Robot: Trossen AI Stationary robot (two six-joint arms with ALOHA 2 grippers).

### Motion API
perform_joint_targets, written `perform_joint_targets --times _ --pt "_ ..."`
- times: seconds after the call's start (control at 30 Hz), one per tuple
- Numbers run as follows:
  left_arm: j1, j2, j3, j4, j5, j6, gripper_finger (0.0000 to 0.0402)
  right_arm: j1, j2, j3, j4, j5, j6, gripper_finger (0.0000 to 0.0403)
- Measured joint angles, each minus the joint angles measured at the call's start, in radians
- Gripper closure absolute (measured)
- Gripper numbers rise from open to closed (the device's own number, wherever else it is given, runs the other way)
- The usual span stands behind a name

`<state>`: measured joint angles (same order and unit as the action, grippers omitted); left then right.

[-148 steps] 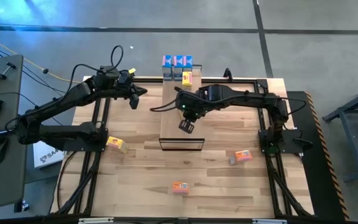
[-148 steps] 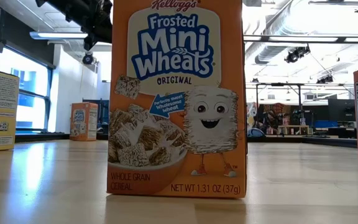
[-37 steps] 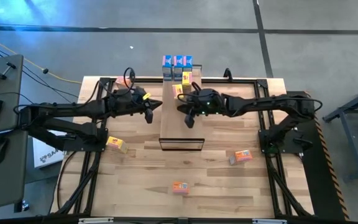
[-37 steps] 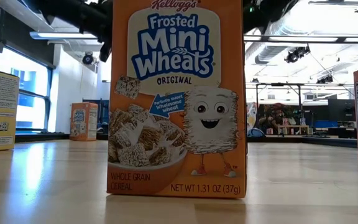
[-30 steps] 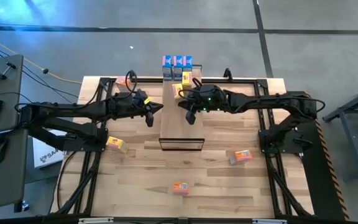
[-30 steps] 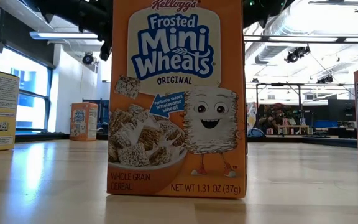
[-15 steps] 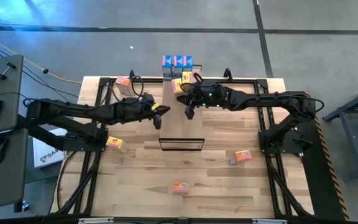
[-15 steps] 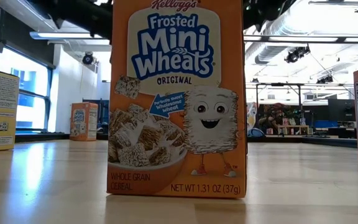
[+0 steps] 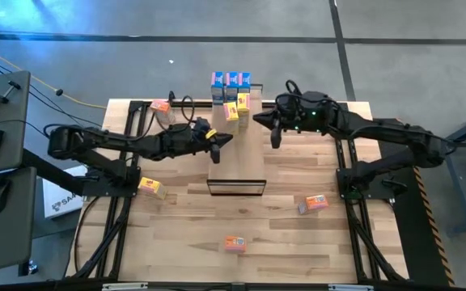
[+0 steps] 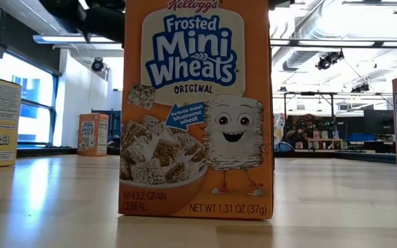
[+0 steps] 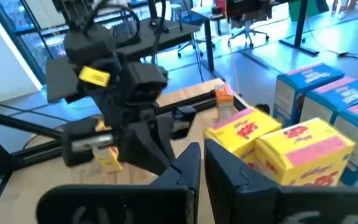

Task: Stack cereal on shelf
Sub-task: Put the right yellow cereal box on the shelf aligned with the yellow cereal box

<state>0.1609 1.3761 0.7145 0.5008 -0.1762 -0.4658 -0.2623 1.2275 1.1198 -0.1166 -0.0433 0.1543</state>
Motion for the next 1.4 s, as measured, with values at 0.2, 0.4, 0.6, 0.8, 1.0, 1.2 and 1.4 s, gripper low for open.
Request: perform_joint_targets --times 0.2,0.4,0.6,0.8,1.0,1.2,1.4 --pt "0.045 0.052 0.029 -0.012 -0.002 -0.010 0.0401 0.003 0.004 0.000 -0.014 0.013 0.004 0.0389" --pt "0.066 0.051 0.029 -0.032 0.002 -0.012 0.0401 0.015 0.006 0.000 -0.033 0.014 0.021 0.0389" --pt "0.083 0.051 0.029 -0.037 0.002 -0.012 0.0401 0.016 0.006 0.000 -0.045 0.014 0.024 0.0389" --pt "0.102 0.051 0.029 -0.039 0.002 -0.012 0.0401 0.016 0.006 0.000 -0.045 0.014 0.024 0.0389" --pt "0.125 0.051 0.029 -0.039 0.001 -0.020 0.0401 0.016 0.006 0.000 -0.047 0.014 0.024 0.0389" --pt "0.147 0.051 0.029 -0.040 -0.001 -0.020 0.0401 0.016 0.006 0.000 -0.063 0.014 0.024 0.0389" --pt "0.160 0.051 0.029 -0.039 0.001 -0.011 0.0401 0.016 0.006 0.000 -0.064 0.014 0.024 0.0389"
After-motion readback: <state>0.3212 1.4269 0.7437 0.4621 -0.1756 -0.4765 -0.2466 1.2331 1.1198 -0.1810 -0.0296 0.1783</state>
